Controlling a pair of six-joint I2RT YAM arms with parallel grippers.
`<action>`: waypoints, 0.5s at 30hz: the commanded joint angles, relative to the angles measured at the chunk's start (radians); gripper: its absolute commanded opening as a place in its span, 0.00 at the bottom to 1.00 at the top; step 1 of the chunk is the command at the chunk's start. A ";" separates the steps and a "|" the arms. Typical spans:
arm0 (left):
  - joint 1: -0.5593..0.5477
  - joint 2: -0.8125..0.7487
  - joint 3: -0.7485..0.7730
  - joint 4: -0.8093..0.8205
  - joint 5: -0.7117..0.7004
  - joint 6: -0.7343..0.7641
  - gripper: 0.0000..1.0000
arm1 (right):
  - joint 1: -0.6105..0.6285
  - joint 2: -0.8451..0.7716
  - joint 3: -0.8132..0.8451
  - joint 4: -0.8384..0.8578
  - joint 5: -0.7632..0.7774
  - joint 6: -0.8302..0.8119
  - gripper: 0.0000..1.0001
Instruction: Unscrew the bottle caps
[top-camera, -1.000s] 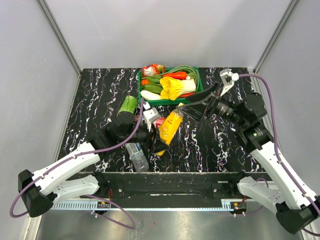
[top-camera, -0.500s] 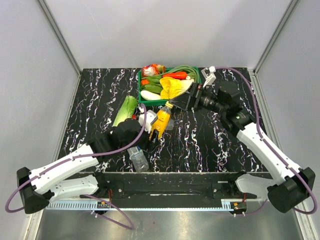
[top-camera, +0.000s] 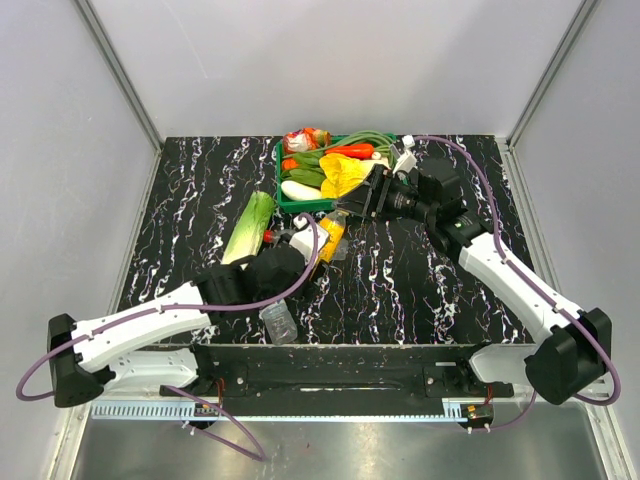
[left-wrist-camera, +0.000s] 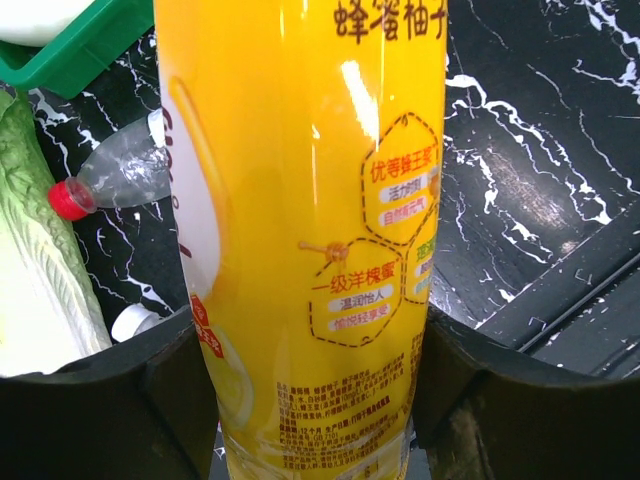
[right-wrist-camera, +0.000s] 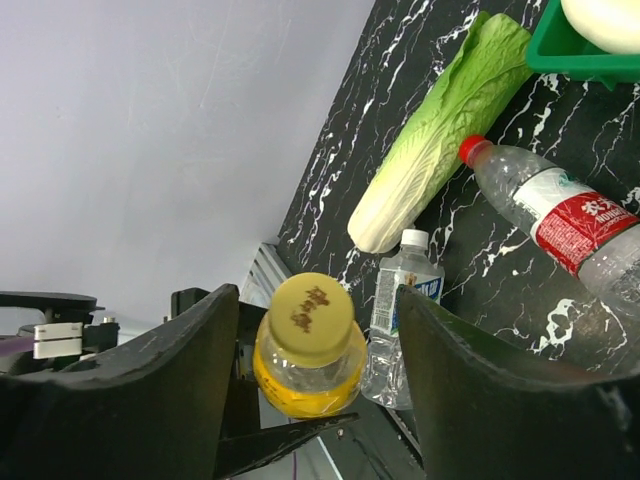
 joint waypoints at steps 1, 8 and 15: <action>-0.009 0.008 0.053 0.009 -0.064 0.010 0.00 | 0.013 -0.013 0.029 0.046 -0.010 0.029 0.67; -0.019 0.014 0.053 0.009 -0.069 0.014 0.00 | 0.016 0.010 0.031 0.077 -0.025 0.038 0.56; -0.024 0.023 0.051 0.009 -0.066 0.014 0.00 | 0.016 0.019 0.032 0.080 -0.025 0.045 0.45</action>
